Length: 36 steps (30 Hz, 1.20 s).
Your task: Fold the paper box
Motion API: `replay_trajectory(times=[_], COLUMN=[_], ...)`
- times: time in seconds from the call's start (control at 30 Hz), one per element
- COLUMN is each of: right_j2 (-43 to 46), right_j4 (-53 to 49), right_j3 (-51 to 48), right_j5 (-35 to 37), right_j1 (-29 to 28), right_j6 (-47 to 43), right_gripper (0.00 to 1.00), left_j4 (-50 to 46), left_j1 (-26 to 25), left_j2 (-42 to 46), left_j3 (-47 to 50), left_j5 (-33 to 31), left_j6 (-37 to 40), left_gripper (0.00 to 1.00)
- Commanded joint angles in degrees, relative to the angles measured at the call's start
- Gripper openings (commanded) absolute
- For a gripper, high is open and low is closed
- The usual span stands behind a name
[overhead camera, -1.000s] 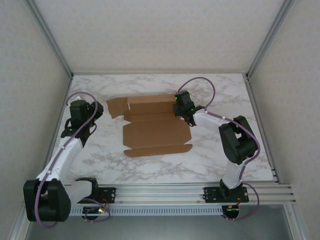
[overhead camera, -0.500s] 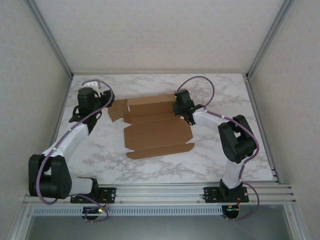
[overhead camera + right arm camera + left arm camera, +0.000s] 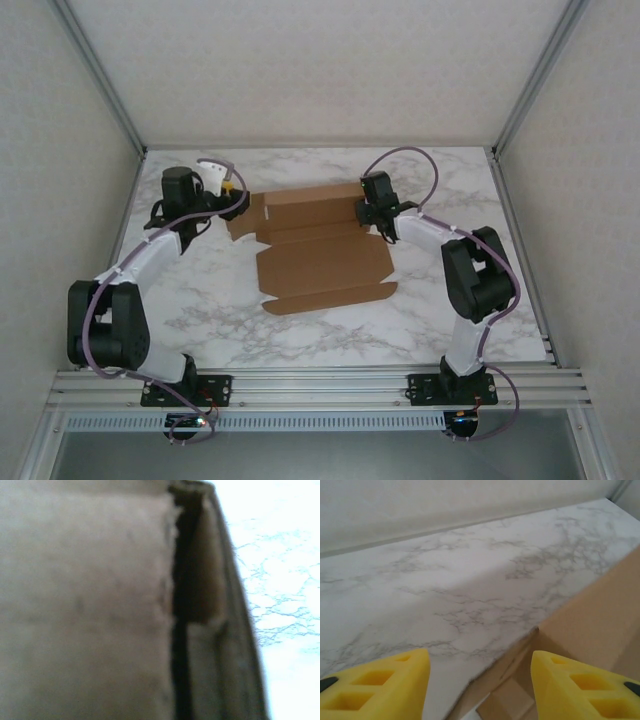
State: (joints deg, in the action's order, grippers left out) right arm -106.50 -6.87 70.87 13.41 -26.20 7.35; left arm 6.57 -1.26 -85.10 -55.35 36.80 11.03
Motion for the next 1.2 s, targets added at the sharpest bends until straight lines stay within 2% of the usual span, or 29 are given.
replay_trajectory(times=[0.0,0.2,0.43,0.63,0.87,1.03,1.1,1.17], right_j2=[-2.30,-1.91,-2.88,-3.19,-2.80,-2.88,-3.09,-3.23], right_j4=[-8.23,-8.35,-8.77,-8.79,-9.01,-9.03,-9.01,-9.25], right_j3=[1.54,1.34,2.00,2.06,2.03,2.17,2.27,2.59], right_j5=[-1.62,-4.40,-5.21,-5.94,-6.39,-6.98,-6.86,-6.12], right_j1=[1.31,2.72,2.77,2.76,2.73,2.46,1.94,1.37], right_j6=[-1.98,-1.13,-1.03,-0.72,-0.50,-0.37,-0.41,-0.54], right_gripper=[0.14,0.14,0.14,0.14,0.14,0.13,0.13,0.13], left_j4=[-2.92,-4.39,0.75,7.79,7.93,10.59,12.34,12.93], left_j1=[0.51,0.29,0.73,1.09,1.08,0.92,0.45,-1.16], left_j2=[-2.95,-4.69,-2.19,0.20,-1.03,-1.42,-1.62,-2.06], left_j3=[-3.97,-4.30,2.56,9.38,8.97,9.89,10.24,10.36], left_j5=[5.83,5.43,-1.07,-3.67,-3.34,-5.13,-7.26,-12.60], left_j6=[3.87,4.73,4.54,2.92,2.06,-0.23,-2.20,-4.24], left_gripper=[0.55,0.54,0.49,0.46,0.40,0.28,0.20,0.14])
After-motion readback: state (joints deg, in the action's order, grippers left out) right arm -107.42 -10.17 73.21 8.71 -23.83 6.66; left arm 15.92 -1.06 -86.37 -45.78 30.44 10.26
